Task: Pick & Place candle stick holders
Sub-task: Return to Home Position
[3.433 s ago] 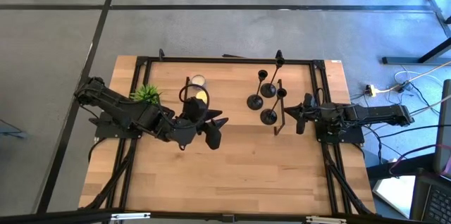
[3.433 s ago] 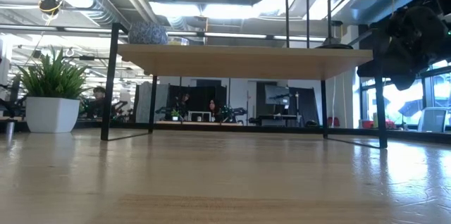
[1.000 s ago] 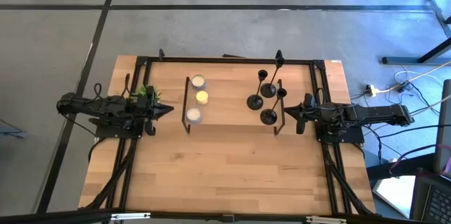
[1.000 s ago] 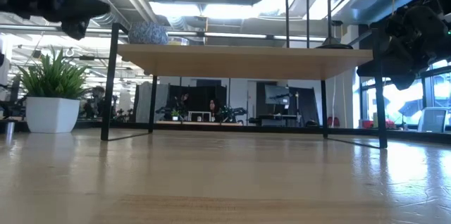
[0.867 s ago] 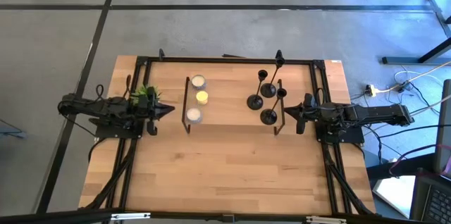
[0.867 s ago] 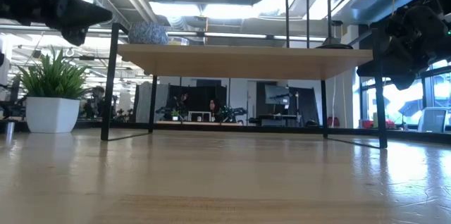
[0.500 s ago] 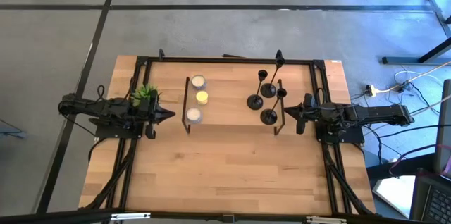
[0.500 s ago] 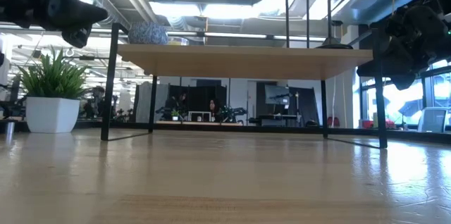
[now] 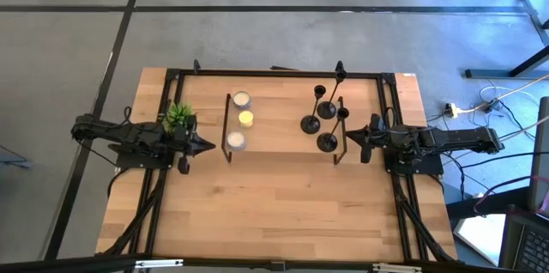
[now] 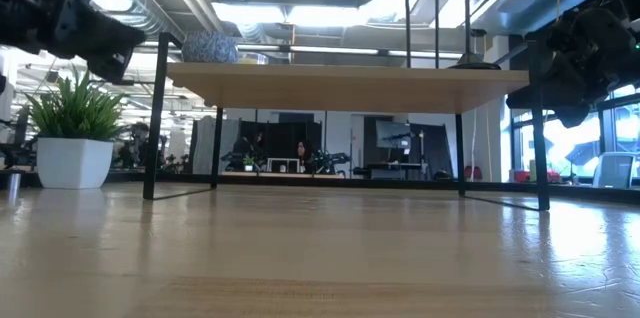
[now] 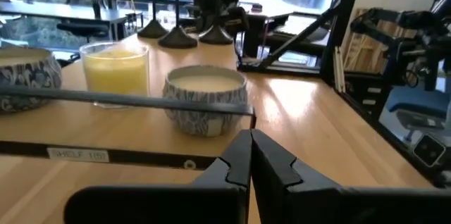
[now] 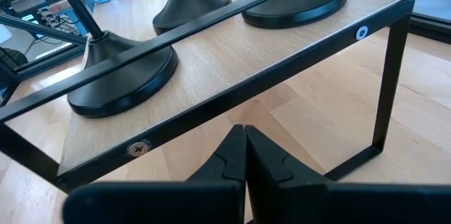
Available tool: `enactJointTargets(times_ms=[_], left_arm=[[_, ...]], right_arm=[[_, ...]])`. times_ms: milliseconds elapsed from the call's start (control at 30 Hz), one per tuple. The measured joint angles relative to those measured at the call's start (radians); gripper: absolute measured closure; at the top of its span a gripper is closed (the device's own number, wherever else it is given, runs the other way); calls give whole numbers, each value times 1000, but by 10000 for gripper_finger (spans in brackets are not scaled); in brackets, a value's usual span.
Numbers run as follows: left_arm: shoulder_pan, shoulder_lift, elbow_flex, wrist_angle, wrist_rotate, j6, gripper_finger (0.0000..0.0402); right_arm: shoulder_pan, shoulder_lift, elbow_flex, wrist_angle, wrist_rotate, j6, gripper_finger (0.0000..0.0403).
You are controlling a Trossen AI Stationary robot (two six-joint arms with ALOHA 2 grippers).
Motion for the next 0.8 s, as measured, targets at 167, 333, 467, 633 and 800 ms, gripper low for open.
enactJointTargets(times_ms=[167, 333, 467, 633, 800], left_arm=[[0, 4, -4, 15, -7, -2, 400], [0, 5, -4, 15, -28, -59, 400], [0, 5, -4, 17, -66, -99, 400], [0, 5, -4, 17, -59, -99, 400], [0, 5, -4, 17, -59, -98, 400]], right_arm=[[0, 0, 0, 1, 0, 0, 403], [0, 0, 0, 0, 2, 0, 403], [0, 0, 0, 0, 2, 0, 403], [0, 0, 0, 0, 2, 0, 403], [0, 0, 0, 0, 2, 0, 403]])
